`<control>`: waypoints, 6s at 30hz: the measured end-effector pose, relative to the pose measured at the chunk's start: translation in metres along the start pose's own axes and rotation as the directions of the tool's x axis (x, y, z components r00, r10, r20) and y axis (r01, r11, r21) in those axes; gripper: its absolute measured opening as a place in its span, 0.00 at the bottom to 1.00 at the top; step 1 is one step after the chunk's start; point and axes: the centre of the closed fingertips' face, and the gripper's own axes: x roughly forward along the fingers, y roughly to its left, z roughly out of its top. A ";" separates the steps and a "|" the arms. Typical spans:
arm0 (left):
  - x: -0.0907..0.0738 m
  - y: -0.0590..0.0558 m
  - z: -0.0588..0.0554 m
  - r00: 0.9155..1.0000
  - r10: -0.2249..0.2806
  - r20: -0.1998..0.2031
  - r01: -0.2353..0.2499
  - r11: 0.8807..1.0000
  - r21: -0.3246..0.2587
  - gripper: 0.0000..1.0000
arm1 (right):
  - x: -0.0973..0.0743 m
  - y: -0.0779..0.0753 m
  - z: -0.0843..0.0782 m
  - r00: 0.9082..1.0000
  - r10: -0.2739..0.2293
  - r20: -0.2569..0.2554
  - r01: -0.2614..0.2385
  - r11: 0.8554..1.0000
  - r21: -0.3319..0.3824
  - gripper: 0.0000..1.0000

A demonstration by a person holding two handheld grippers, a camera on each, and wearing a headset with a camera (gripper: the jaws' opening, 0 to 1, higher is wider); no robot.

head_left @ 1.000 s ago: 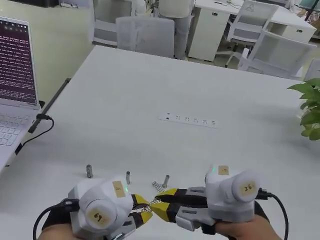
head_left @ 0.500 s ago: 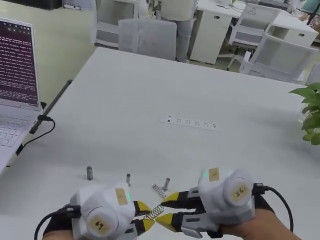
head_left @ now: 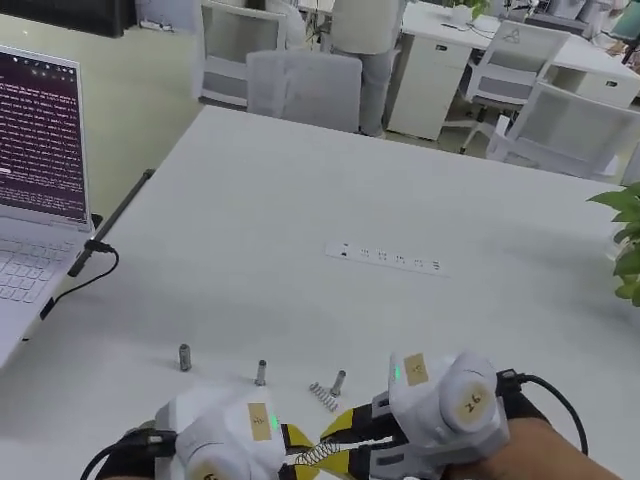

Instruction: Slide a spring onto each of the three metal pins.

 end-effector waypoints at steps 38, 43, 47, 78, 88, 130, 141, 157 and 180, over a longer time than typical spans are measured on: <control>-0.048 0.052 -0.053 0.980 0.196 0.015 -0.184 0.940 -0.287 0.19 | -0.021 -0.044 -0.035 0.994 -0.112 0.022 0.108 0.986 0.129 0.08; -0.054 0.059 -0.061 0.971 0.238 0.008 -0.222 0.918 -0.329 0.22 | -0.018 -0.051 -0.040 0.993 -0.114 0.005 0.113 0.985 0.129 0.08; -0.059 0.062 -0.066 0.963 0.269 0.002 -0.251 0.900 -0.356 0.26 | -0.016 -0.058 -0.044 0.993 -0.120 -0.011 0.120 0.984 0.129 0.08; -0.088 0.088 -0.110 0.907 0.418 -0.045 -0.384 0.780 -0.494 0.41 | 0.023 -0.108 -0.039 0.988 -0.112 -0.109 0.121 0.989 0.085 0.08; -0.090 0.091 -0.112 0.900 0.434 -0.044 -0.394 0.764 -0.511 0.44 | 0.052 -0.126 -0.021 0.987 -0.084 -0.135 0.092 0.994 0.056 0.08; -0.110 0.105 -0.131 0.888 0.452 -0.088 -0.425 0.731 -0.534 0.43 | 0.134 -0.171 -0.017 0.958 -0.029 -0.285 0.004 0.996 -0.087 0.09; -0.100 0.104 -0.128 0.899 0.431 -0.077 -0.402 0.742 -0.536 0.43 | 0.144 -0.170 -0.016 0.954 -0.018 -0.299 -0.014 0.995 -0.102 0.09; -0.102 0.106 -0.129 0.896 0.437 -0.086 -0.410 0.732 -0.544 0.42 | 0.169 -0.170 -0.034 0.940 0.028 -0.339 -0.068 0.992 -0.105 0.09; -0.102 0.098 -0.131 0.890 0.443 -0.105 -0.423 0.720 -0.549 0.42 | 0.166 -0.171 -0.043 0.938 0.018 -0.346 -0.059 0.992 -0.107 0.23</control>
